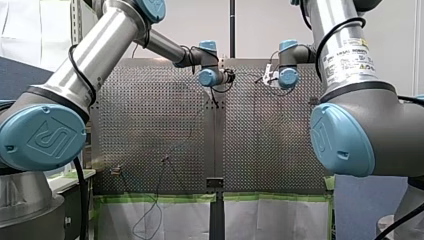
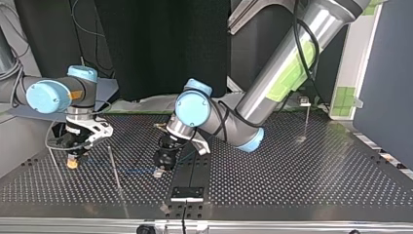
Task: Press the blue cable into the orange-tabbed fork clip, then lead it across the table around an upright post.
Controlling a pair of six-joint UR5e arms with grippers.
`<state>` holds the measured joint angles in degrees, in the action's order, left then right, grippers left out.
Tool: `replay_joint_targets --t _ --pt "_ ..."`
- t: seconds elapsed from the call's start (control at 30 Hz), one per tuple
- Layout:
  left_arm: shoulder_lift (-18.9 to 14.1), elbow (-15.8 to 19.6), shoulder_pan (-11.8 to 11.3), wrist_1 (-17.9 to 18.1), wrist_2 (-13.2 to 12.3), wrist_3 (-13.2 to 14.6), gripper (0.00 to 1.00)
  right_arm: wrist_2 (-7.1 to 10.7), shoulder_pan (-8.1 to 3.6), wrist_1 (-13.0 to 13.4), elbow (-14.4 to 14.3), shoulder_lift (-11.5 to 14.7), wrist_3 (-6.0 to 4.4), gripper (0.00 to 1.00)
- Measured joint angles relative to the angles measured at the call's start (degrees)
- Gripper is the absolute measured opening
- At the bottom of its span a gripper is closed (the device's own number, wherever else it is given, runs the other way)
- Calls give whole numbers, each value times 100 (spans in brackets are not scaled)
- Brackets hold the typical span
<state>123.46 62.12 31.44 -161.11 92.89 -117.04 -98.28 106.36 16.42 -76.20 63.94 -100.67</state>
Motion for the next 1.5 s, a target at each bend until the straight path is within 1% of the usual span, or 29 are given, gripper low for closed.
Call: replay_joint_targets --t 0.4,0.67,0.87,0.9,0.93,0.97,1.0,1.03,1.07,1.1,1.13,1.17,1.2,1.23,1.3,1.5 --pt "31 0 97 23 -3 104 0 27 -7 -1 -41 -156 8 0" --pt "330 0 163 -127 39 343 0 41 -11 8 -139 -302 24 0" --pt "428 0 161 -158 79 406 0 34 -23 40 -245 -435 27 0" --pt "431 0 159 -162 94 408 9 31 -26 71 -286 -456 28 0" --pt "433 0 159 -167 120 411 9 30 -28 97 -314 -469 28 0" --pt "434 0 160 -170 139 415 19 30 -30 122 -337 -482 28 0" --pt "434 0 161 -174 154 418 34 29 -33 148 -363 -498 28 0" --pt "434 1 161 -180 168 422 34 28 -37 164 -378 -509 29 0" --pt "434 1 161 -188 177 427 51 28 -40 177 -391 -520 28 0" --pt "434 1 161 -195 188 434 62 28 -43 192 -402 -534 29 0" --pt "434 0 161 -204 209 448 62 28 -45 202 -407 -545 29 0" --pt "435 0 162 -209 234 460 78 27 -46 210 -411 -556 29 0" --pt "435 0 162 -212 261 470 86 27 -47 218 -415 -571 29 0" --pt "435 0 163 -216 294 481 86 28 -47 226 -419 -582 29 0" --pt "436 0 163 -218 346 490 98 27 -48 259 -435 -604 29 0" --pt "460 0 133 -225 577 517 98 27 -44 352 -495 -645 30 0"
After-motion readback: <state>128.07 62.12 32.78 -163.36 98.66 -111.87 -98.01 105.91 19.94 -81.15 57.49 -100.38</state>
